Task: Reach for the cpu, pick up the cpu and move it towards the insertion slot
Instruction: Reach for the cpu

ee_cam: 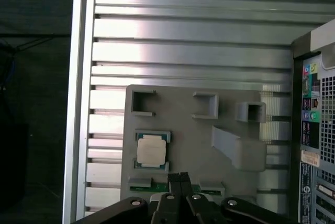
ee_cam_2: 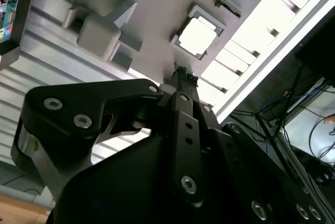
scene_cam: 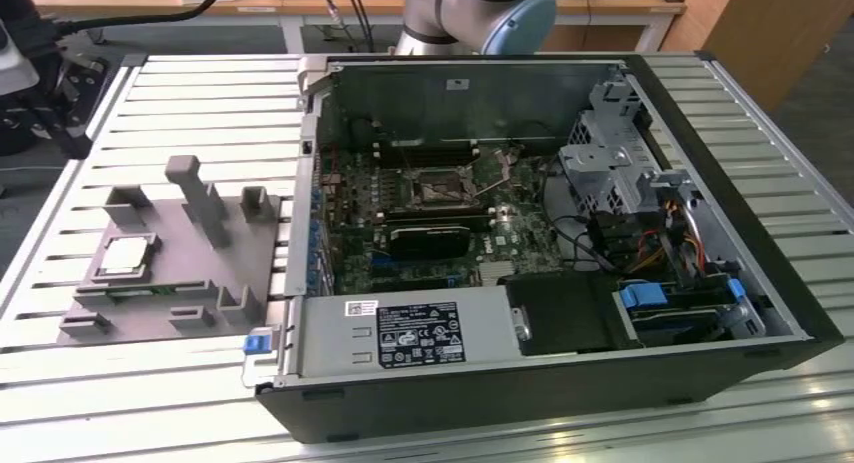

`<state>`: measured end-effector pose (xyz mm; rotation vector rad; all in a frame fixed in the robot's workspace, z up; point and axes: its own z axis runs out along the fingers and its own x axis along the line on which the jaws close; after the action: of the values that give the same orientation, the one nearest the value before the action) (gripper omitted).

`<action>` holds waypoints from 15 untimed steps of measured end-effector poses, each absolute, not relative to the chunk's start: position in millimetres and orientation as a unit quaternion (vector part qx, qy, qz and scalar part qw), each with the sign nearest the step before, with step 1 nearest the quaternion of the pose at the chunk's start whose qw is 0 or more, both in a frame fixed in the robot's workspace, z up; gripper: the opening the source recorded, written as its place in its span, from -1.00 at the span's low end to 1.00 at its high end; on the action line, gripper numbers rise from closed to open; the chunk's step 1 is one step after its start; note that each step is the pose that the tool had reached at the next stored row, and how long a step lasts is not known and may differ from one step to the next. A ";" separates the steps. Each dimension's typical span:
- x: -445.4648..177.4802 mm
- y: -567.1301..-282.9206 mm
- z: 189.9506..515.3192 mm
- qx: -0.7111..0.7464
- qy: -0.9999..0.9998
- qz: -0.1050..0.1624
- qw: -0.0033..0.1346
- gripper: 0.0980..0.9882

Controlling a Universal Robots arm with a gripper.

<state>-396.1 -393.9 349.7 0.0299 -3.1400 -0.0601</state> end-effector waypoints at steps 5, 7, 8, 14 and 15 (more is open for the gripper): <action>-404.1 -399.7 343.5 0.010 -1.000 -0.019 0.000 -0.98; -404.9 -402.7 341.3 0.010 -1.000 -0.019 0.000 -0.98; -405.0 -404.0 340.2 0.010 -1.000 -0.019 0.000 -0.98; -408.1 -407.5 330.0 0.010 -1.000 -0.019 0.000 -0.57; -409.3 -407.5 328.1 0.010 -1.000 -0.019 0.000 -0.44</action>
<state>-409.3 -407.5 328.1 0.0329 -3.1400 -0.0609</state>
